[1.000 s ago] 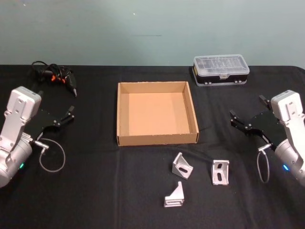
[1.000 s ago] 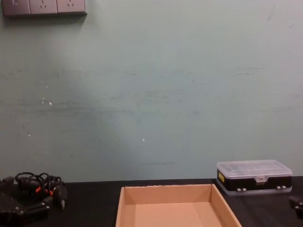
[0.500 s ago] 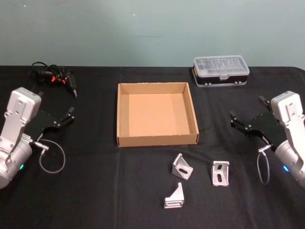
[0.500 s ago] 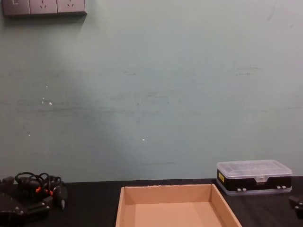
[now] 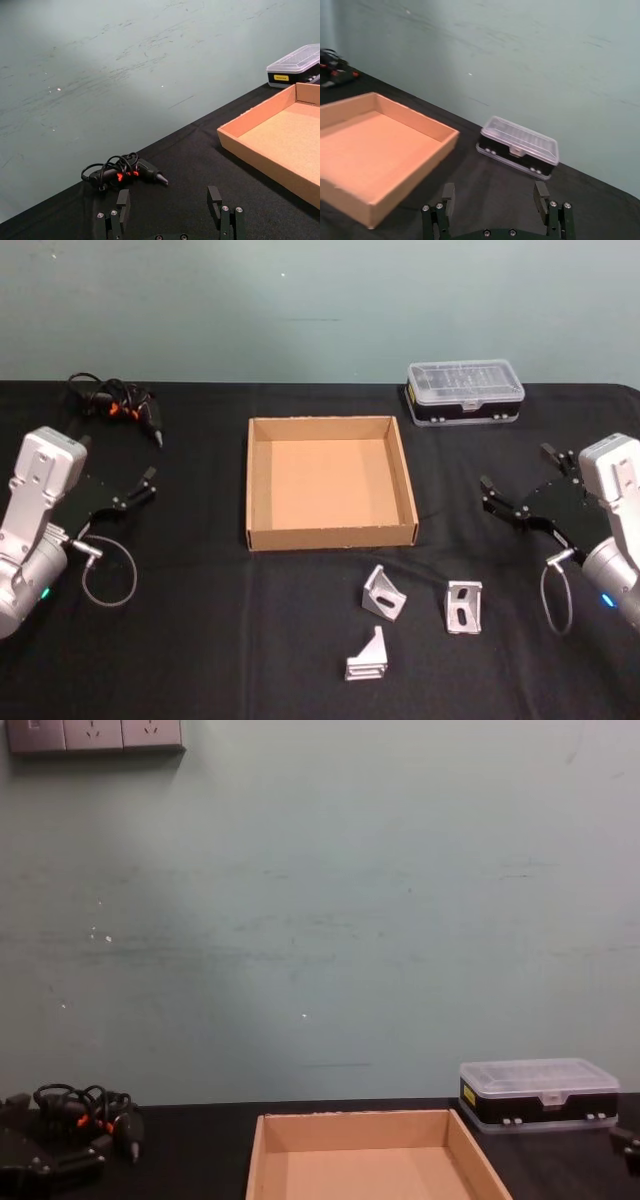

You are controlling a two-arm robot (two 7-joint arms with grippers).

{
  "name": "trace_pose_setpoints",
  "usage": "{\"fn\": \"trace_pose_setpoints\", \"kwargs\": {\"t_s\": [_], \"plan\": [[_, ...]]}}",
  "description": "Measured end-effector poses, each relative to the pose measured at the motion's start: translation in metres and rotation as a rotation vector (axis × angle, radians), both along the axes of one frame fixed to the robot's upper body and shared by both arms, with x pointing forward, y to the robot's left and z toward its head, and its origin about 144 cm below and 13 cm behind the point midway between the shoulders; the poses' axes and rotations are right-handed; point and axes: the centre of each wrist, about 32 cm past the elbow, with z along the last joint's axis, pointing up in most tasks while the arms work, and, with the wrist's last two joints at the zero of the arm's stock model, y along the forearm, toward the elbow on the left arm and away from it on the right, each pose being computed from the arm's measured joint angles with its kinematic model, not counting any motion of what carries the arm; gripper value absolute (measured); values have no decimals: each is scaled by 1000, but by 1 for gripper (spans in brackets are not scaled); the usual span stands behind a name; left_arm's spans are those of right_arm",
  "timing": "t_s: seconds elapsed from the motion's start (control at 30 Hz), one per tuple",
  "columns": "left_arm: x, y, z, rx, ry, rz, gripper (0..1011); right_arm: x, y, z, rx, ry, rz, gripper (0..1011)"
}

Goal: Use one hand to pick up the angle iron from the table and place it into the box.

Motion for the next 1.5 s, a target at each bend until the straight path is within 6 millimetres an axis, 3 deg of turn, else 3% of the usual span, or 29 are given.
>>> {"fn": "trace_pose_setpoints", "kwargs": {"t_s": [0.37,0.67,0.9,1.5], "plan": [[0,0,0,0,0,0,1011,-23,-26,30,-88,121,291,1003],[0,0,0,0,0,0,1011,-11,-56,40,-191,324,563,1003],[0,0,0,0,0,0,1011,2,-61,43,-207,368,616,1003],[0,0,0,0,0,0,1011,20,-49,38,-184,453,621,1003]]}}
